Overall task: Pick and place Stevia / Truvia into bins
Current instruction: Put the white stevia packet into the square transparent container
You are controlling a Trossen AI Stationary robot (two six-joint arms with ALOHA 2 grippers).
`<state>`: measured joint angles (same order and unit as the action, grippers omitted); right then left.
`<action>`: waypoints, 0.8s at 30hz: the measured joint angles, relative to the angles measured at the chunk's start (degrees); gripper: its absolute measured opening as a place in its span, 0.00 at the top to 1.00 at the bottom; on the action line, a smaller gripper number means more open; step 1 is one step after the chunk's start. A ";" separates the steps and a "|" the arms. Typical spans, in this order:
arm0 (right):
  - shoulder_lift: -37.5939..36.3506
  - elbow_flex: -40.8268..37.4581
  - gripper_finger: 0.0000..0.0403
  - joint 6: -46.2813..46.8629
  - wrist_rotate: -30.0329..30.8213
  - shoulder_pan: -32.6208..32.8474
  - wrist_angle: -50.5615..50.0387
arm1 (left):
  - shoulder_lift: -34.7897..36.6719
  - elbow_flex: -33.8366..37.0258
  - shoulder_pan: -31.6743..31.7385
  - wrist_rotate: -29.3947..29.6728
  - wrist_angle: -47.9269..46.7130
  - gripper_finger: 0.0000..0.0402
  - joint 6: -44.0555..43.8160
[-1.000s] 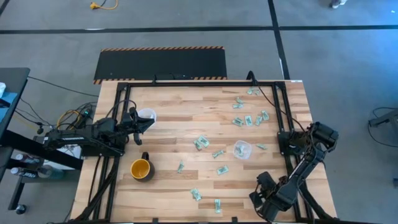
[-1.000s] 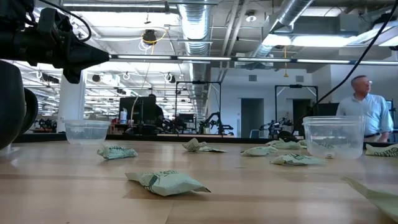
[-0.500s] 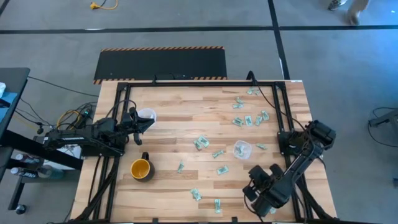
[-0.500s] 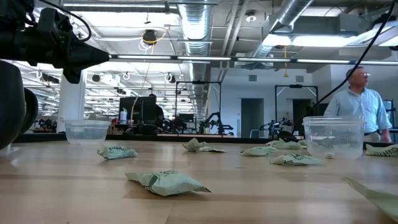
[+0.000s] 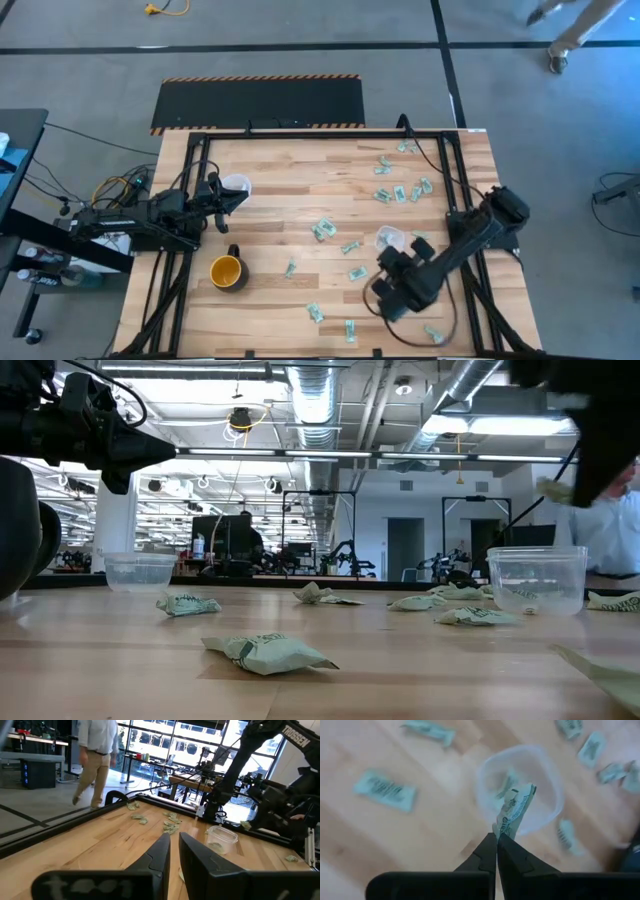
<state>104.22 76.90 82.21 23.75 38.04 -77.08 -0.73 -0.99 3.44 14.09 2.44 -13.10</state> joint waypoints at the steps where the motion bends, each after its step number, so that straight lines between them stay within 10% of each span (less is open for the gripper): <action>1: 0.00 0.00 1.00 -1.22 -0.02 -1.28 -0.44 | -0.01 0.00 0.01 0.02 0.00 0.93 0.00; 15: -3.32 0.00 1.00 4.57 -10.42 1.58 -0.20 | -0.02 0.00 0.00 0.02 0.00 0.93 0.00; 24: -8.71 -0.90 1.00 13.57 -0.46 1.12 -6.12 | -0.02 0.00 0.00 0.02 0.00 0.93 0.00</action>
<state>95.51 76.00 95.78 23.28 39.16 -83.20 -0.75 -0.99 3.45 14.11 2.44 -13.10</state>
